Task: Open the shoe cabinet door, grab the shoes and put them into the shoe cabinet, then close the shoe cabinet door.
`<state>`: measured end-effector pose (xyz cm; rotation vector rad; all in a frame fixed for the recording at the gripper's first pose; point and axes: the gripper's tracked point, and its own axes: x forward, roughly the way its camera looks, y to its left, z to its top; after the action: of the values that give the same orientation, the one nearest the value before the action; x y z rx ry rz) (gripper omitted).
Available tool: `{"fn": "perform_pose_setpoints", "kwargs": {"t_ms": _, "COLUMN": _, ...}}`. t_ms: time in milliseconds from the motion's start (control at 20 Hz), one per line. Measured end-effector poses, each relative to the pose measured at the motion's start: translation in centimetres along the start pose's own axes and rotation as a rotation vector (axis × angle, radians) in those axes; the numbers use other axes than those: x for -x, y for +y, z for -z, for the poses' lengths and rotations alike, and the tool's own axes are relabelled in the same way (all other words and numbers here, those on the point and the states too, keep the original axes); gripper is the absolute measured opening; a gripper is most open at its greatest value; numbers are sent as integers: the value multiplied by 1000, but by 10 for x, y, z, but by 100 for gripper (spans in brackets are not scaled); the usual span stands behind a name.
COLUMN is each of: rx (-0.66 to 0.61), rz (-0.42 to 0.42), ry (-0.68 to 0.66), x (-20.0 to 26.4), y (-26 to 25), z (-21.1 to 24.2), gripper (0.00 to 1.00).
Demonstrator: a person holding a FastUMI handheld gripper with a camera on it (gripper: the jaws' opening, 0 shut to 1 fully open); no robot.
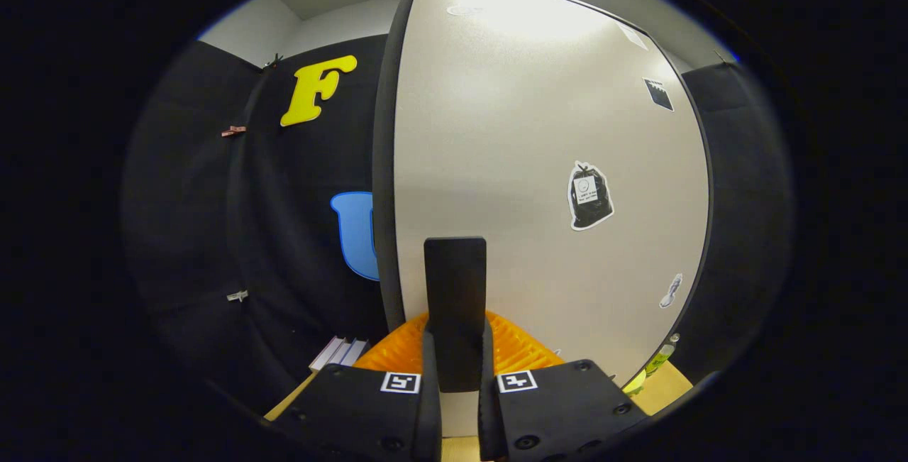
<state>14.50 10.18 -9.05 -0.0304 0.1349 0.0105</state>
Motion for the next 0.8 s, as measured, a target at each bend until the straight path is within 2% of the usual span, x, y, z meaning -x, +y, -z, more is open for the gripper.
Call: {"fn": "perform_pose_setpoints", "kwargs": {"t_ms": 800, "rx": -17, "rz": -121, "ry": 21, "x": 71, "y": -22, "z": 2, "gripper": 24}}
